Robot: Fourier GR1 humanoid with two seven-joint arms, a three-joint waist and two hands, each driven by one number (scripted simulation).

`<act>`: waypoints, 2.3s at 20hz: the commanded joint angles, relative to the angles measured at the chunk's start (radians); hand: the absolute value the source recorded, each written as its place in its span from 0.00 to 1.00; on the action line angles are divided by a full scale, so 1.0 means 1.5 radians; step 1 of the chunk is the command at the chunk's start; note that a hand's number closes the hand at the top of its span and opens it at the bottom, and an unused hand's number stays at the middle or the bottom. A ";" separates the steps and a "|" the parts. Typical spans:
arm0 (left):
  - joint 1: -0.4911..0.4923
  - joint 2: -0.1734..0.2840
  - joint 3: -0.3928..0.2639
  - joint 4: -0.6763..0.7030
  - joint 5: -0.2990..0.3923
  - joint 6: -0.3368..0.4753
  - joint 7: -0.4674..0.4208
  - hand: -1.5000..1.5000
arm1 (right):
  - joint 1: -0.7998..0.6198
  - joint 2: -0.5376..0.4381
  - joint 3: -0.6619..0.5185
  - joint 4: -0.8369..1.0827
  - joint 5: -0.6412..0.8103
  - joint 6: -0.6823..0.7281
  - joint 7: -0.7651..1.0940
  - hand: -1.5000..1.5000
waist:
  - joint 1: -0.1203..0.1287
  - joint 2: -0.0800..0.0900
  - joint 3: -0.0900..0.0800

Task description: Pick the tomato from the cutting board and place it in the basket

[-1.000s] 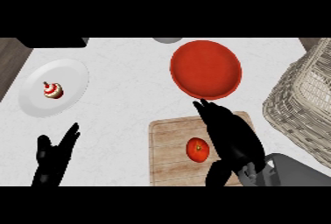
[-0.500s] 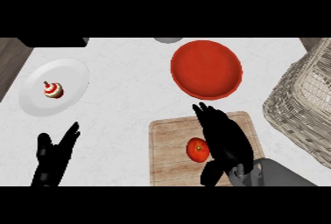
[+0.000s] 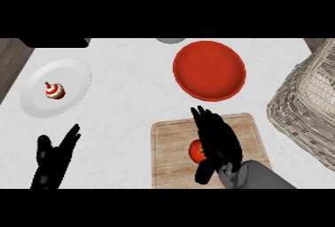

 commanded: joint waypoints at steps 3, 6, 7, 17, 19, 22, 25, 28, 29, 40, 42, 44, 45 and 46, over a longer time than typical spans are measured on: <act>-0.005 -0.024 0.002 0.072 -0.002 -0.033 -0.036 0.50 | 0.031 0.043 0.020 0.027 0.039 0.040 0.048 0.00 | -0.004 0.003 -0.005; 0.017 -0.028 -0.012 -0.023 -0.016 0.004 0.040 0.50 | 0.047 -0.001 -0.026 0.044 0.017 0.069 -0.005 0.00 | -0.002 0.002 -0.004; -0.012 -0.028 0.011 0.068 -0.010 -0.030 -0.030 0.50 | 0.019 0.032 -0.036 0.090 0.021 0.073 -0.012 0.00 | -0.001 0.004 -0.005; 0.007 -0.036 0.030 0.030 -0.023 -0.032 0.014 0.50 | 0.073 0.076 -0.054 0.049 0.096 0.090 -0.011 0.00 | -0.003 0.002 -0.005; -0.001 -0.021 0.044 0.026 -0.014 -0.056 0.021 0.50 | 0.070 0.105 -0.058 0.109 0.117 0.065 -0.046 0.00 | -0.001 0.003 -0.005; -0.007 -0.047 0.037 0.050 -0.030 -0.043 0.004 0.50 | 0.091 0.102 -0.055 0.178 0.149 0.021 -0.108 0.00 | -0.001 0.004 -0.005; 0.031 -0.049 0.037 -0.006 -0.046 -0.039 0.015 0.50 | 0.099 0.096 -0.070 0.114 0.161 0.074 -0.113 1.00 | 0.000 0.002 -0.005; -0.004 -0.066 0.024 0.013 -0.054 -0.027 0.043 0.50 | 0.090 0.084 -0.038 0.154 0.205 0.052 -0.150 1.00 | -0.001 0.003 -0.004; 0.002 -0.046 0.054 0.068 -0.043 -0.060 -0.021 0.50 | 0.081 0.085 -0.043 0.123 0.204 0.091 -0.124 1.00 | -0.002 0.003 -0.005; 0.040 -0.049 0.065 0.010 -0.034 -0.050 0.011 0.50 | 0.224 -0.187 0.141 -0.037 0.253 0.059 -0.496 1.00 | -0.032 -0.012 -0.002; 0.049 -0.045 0.072 0.001 -0.033 -0.046 0.014 0.50 | 0.257 -0.260 0.160 -0.070 0.277 0.008 -0.556 1.00 | -0.044 -0.015 -0.001; 0.050 -0.049 0.073 0.007 -0.035 -0.042 0.011 0.50 | 0.271 -0.341 0.152 -0.116 0.293 -0.050 -0.619 1.00 | -0.059 -0.015 -0.002; 0.058 -0.042 0.085 0.008 -0.030 -0.043 0.003 0.50 | 0.277 -0.376 0.134 -0.132 0.291 -0.087 -0.649 1.00 | -0.058 -0.014 -0.002; 0.069 -0.052 0.073 0.005 -0.031 -0.045 0.005 0.50 | 0.299 -0.407 0.132 -0.143 0.294 -0.123 -0.673 1.00 | -0.064 -0.014 -0.001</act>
